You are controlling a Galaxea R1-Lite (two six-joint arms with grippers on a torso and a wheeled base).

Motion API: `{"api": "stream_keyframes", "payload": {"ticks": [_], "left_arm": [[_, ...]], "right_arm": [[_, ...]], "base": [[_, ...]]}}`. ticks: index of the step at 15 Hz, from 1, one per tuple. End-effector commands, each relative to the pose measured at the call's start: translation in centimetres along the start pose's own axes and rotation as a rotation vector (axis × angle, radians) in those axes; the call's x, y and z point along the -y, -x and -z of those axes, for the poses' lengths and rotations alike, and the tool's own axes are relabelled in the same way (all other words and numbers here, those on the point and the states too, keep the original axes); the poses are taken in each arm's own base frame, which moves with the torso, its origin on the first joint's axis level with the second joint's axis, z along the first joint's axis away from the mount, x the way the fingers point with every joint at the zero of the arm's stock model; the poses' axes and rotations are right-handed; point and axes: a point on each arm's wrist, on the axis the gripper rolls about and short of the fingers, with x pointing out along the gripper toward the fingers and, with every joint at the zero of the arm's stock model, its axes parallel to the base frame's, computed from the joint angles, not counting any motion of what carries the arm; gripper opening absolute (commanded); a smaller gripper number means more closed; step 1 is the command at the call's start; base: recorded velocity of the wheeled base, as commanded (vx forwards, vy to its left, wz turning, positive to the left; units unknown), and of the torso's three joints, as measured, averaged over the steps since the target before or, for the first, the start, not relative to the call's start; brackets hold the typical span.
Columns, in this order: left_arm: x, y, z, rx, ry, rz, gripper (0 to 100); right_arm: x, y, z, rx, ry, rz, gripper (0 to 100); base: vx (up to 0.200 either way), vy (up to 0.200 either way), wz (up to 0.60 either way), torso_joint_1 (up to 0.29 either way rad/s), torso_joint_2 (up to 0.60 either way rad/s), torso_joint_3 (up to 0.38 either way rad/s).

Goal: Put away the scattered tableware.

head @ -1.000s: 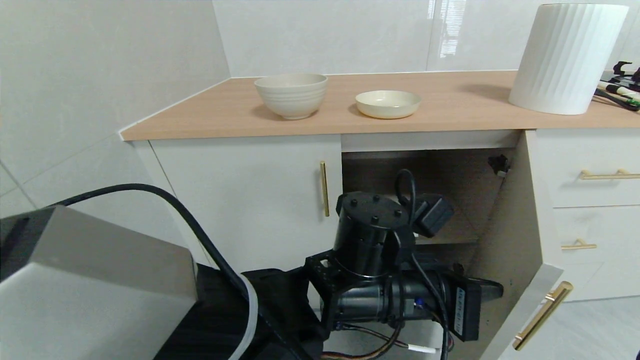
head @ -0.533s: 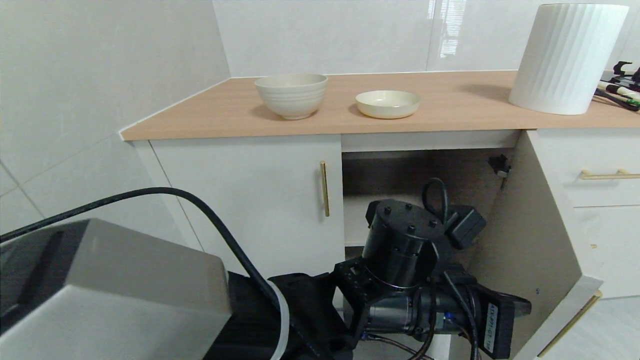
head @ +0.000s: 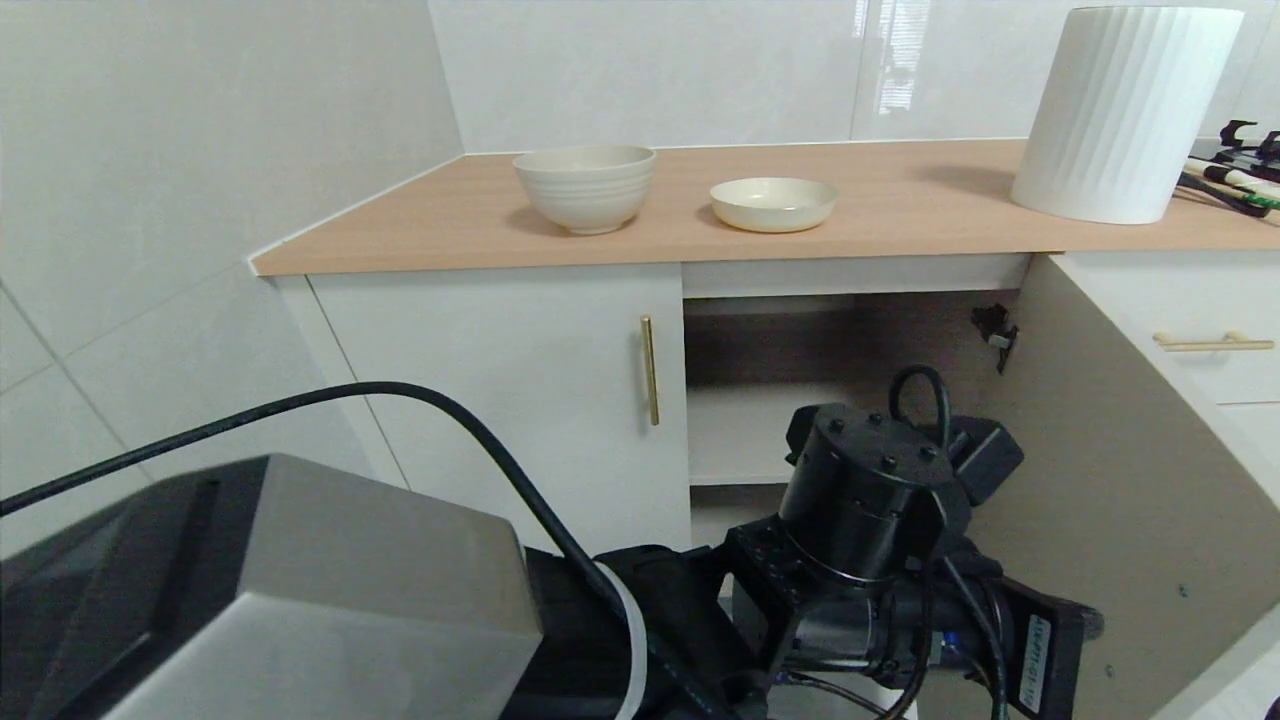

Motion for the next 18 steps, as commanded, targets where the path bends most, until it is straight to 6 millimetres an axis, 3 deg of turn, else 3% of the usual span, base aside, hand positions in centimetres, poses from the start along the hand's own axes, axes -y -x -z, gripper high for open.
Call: {"api": "stream_keyframes", "payload": {"ticks": [1,3,5,8,10,11,14,15,16,18], "left_arm": [[0.8,0.1,-0.2,0.009,-0.007,0.007,0],[1.0,1.2,-1.1,0.05,-0.014,-0.025,0],[0.8,3.8,-2.7,0.102,-0.014,-0.07,0],[-1.4,12.7,-6.3,0.236,0.006,-0.225,0],[-2.1,18.9,-6.5,0.278,0.046,-0.354,0],[-2.1,21.4,-5.8,0.291,0.054,-0.411,100],[-2.4,27.0,-3.7,0.333,0.031,-0.549,100],[-2.4,27.0,-3.7,0.333,0.031,-0.549,100],[-1.7,29.4,-2.9,0.362,-0.009,-0.61,100],[-0.7,31.5,-2.4,0.406,-0.039,-0.659,100]], "right_arm": [[0.1,-0.1,0.0,-0.004,-0.003,0.0,100],[0.3,-0.3,0.1,-0.015,-0.017,0.002,100],[1.3,-1.2,0.3,-0.052,-0.057,0.033,100],[6.2,-5.3,-1.1,-0.132,-0.149,0.269,100],[9.8,-8.6,-2.1,-0.172,-0.178,0.369,100],[11.5,-9.9,-2.7,-0.176,-0.184,0.401,100],[15.9,-12.2,-4.5,-0.151,-0.18,0.463,100],[15.9,-12.2,-4.5,-0.151,-0.18,0.463,100],[18.5,-12.5,-5.3,-0.128,-0.18,0.537,100],[17.9,-11.7,-4.5,-0.137,-0.196,0.616,100]], "base": [[0.0,0.0,0.0,0.0,0.0,0.0],[0.0,0.0,0.0,0.0,0.0,0.0],[0.0,0.0,0.0,0.0,0.0,0.0],[0.0,0.0,0.0,0.0,0.0,0.0],[0.0,0.0,0.0,0.0,0.0,0.0],[0.0,0.0,0.0,0.0,0.0,0.0],[0.0,0.0,0.0,0.0,0.0,0.0],[0.0,0.0,0.0,0.0,0.0,0.0],[0.0,0.0,0.0,0.0,0.0,0.0],[0.0,0.0,0.0,0.0,0.0,0.0]]}}
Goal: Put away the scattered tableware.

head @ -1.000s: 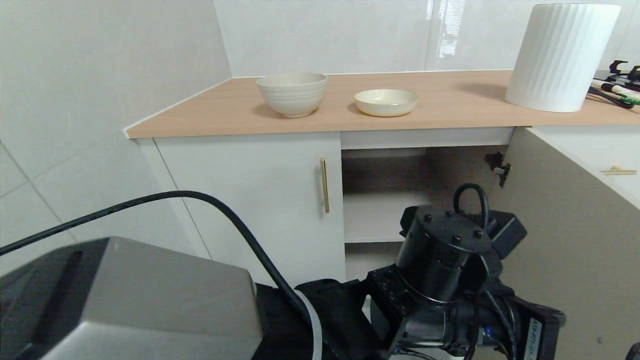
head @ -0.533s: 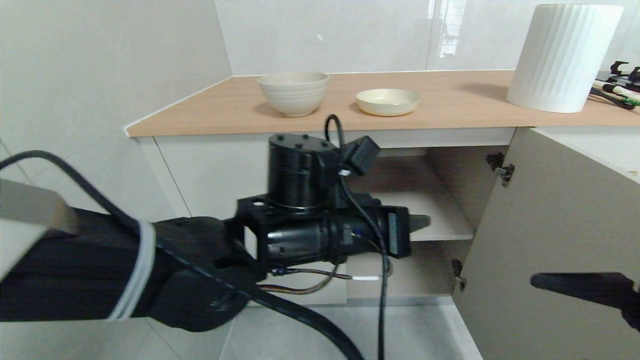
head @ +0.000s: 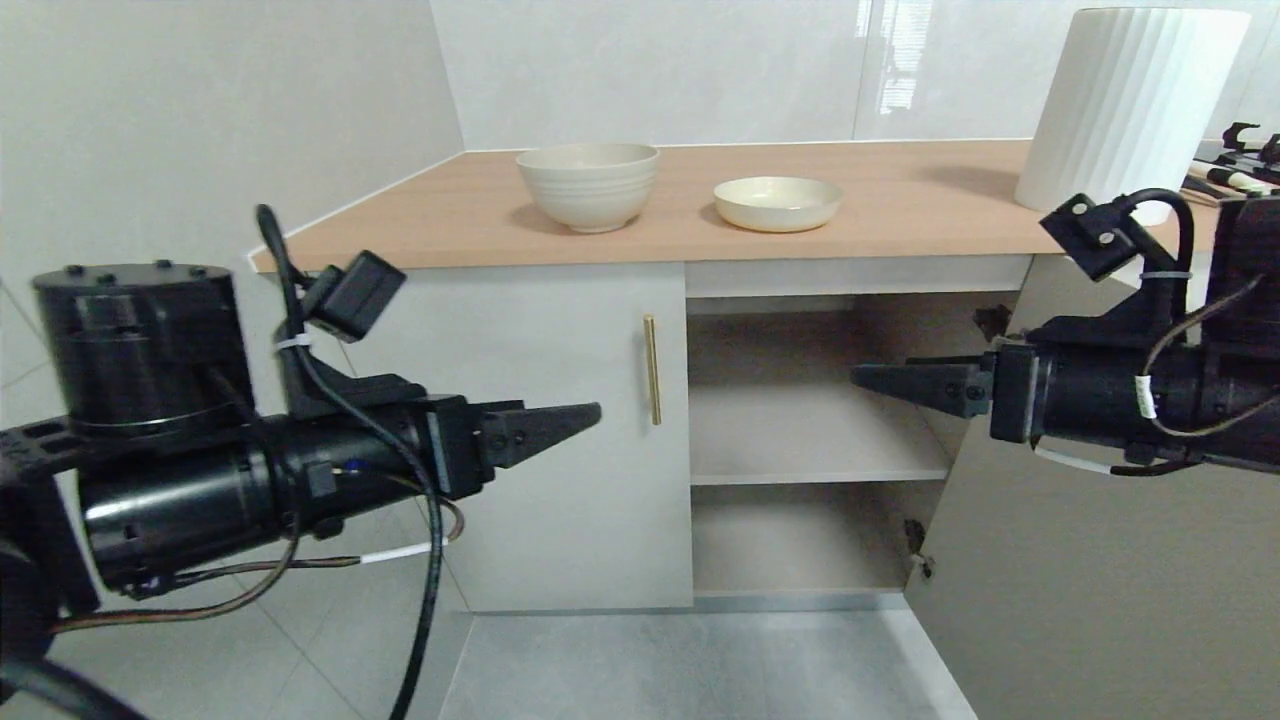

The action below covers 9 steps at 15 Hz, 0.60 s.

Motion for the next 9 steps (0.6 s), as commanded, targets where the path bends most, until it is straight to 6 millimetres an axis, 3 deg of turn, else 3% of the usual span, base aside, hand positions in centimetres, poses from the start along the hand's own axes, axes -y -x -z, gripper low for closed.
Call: {"api": "stream_keyframes", "payload": {"ticks": [1,4,8,9], "left_arm": [[0.0,3.8,-1.0,0.101,-0.034,-0.047,100],[0.2,4.6,-1.3,0.108,-0.054,-0.057,100],[-0.3,5.0,-2.1,0.138,-0.057,-0.092,100],[-0.1,5.4,-2.2,0.15,-0.062,-0.088,100]], "right_arm": [[0.6,0.2,1.6,-0.038,-0.025,0.078,100],[-0.6,2.4,0.6,-0.031,-0.02,0.08,100],[-1.3,3.1,0.3,-0.021,-0.01,0.064,100],[-1.4,3.3,0.2,-0.017,-0.008,0.061,100]], "base": [[0.0,0.0,0.0,0.0,0.0,0.0],[0.0,0.0,0.0,0.0,0.0,0.0],[0.0,0.0,0.0,0.0,0.0,0.0],[0.2,0.0,0.0,0.002,0.0,0.002]]}}
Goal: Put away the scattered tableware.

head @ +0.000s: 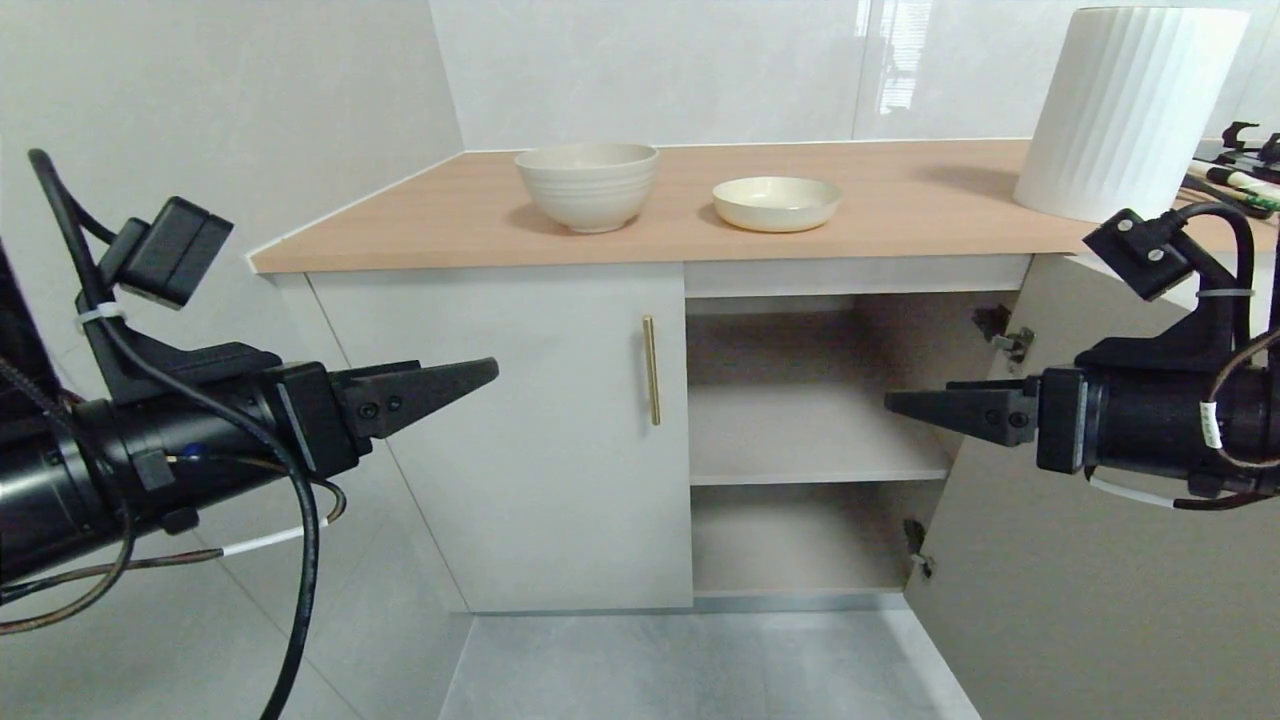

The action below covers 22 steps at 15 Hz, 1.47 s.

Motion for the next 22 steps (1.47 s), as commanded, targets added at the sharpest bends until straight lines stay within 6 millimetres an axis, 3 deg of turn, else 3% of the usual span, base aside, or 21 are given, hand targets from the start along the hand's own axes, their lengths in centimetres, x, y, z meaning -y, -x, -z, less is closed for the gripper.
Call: {"api": "stream_keyframes", "payload": {"ticks": [1,13,14,22], "left_arm": [[0.2,0.5,-0.4,0.02,-0.006,0.0,100],[0.1,0.5,-0.6,0.028,-0.009,-0.003,100],[0.2,0.5,-0.6,0.031,-0.008,-0.002,100],[0.2,0.6,-0.7,0.037,-0.01,-0.002,100]], "right_arm": [[-0.6,0.8,-0.3,0.023,0.011,-0.016,100],[-1.4,1.5,0.7,-0.009,0.035,-0.052,100],[-1.2,1.2,1.2,0.004,0.116,-0.051,100],[-1.2,1.7,1.8,0.079,0.182,-0.076,100]], "base": [[0.2,0.0,0.0,0.002,0.01,0.002],[0.2,0.0,0.0,0.001,0.0,0.002],[0.0,0.0,0.0,0.0,0.0,0.0],[0.0,0.0,0.0,0.019,-0.06,-0.047]]}}
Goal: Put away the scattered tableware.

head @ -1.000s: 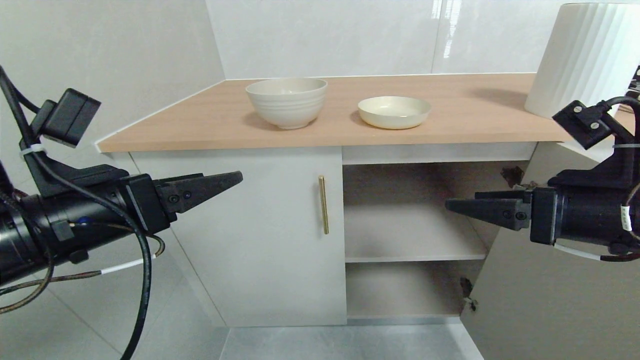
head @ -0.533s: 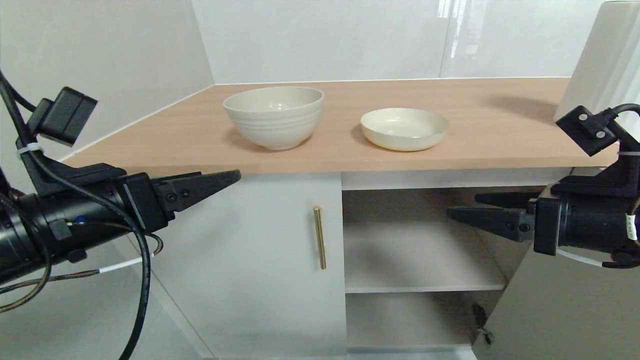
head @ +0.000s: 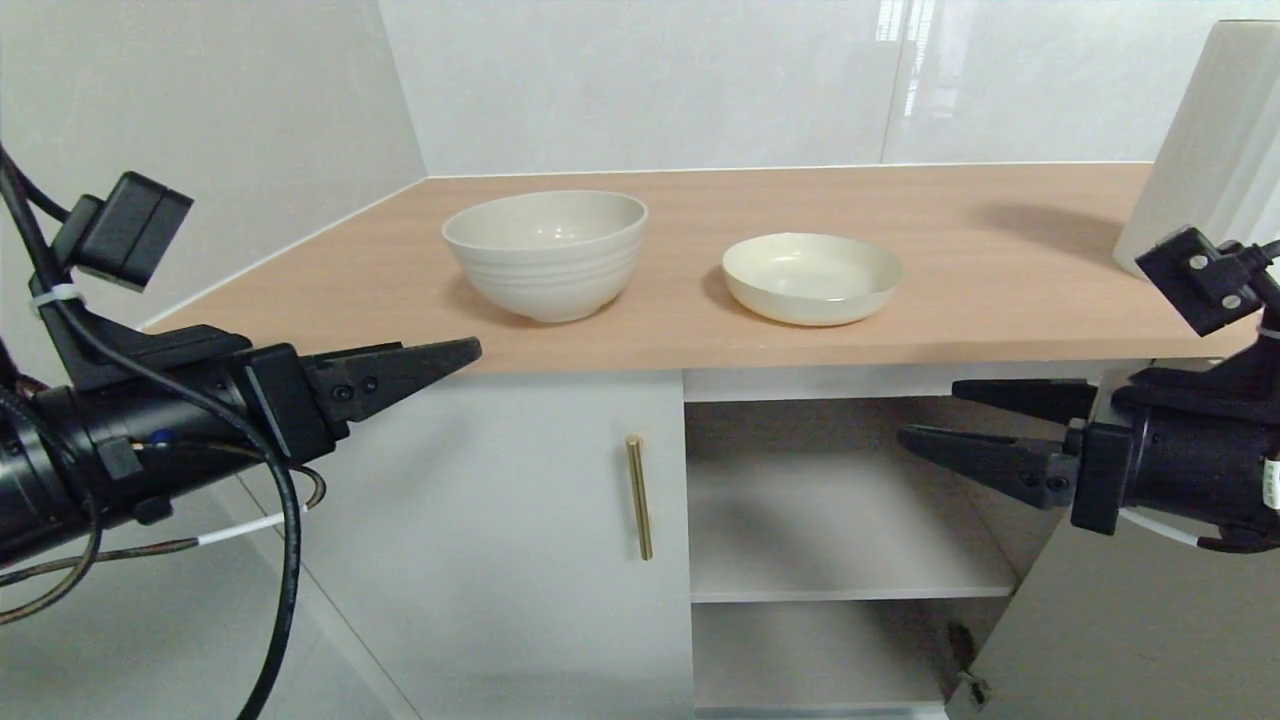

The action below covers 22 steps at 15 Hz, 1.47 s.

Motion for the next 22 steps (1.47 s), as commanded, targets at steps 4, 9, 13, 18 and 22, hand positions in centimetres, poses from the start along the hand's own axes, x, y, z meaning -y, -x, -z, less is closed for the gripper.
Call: {"api": "stream_keyframes", "payload": {"ticks": [4,9,13,18,22], "left_arm": [[0.0,-0.1,0.0,-0.001,0.001,-0.001,100],[0.0,-0.1,0.0,-0.003,0.002,-0.001,100],[-0.2,-0.4,0.1,-0.011,0.005,-0.004,100],[-0.9,-2.3,-0.6,-0.014,0.011,-0.032,100],[-2.3,-5.7,-2.5,0.012,0.016,-0.205,100]], "right_arm": [[-0.2,0.3,0.3,-0.005,0.015,-0.019,100],[-0.2,0.3,0.3,-0.005,0.021,-0.019,100],[-0.1,0.1,0.4,-0.012,0.02,-0.018,100],[1.3,-1.7,0.7,-0.046,0.051,0.022,100],[2.8,-5.1,-3.0,-0.151,-0.06,0.232,100]], "base": [[0.0,0.0,0.0,0.117,-0.36,-0.279],[0.0,0.0,0.0,0.188,-0.49,-0.275],[0.0,0.0,0.0,0.218,-0.47,-0.27],[0.0,0.0,0.0,0.171,-0.36,-0.201],[0.0,0.0,0.0,0.009,-0.02,-0.009]]}}
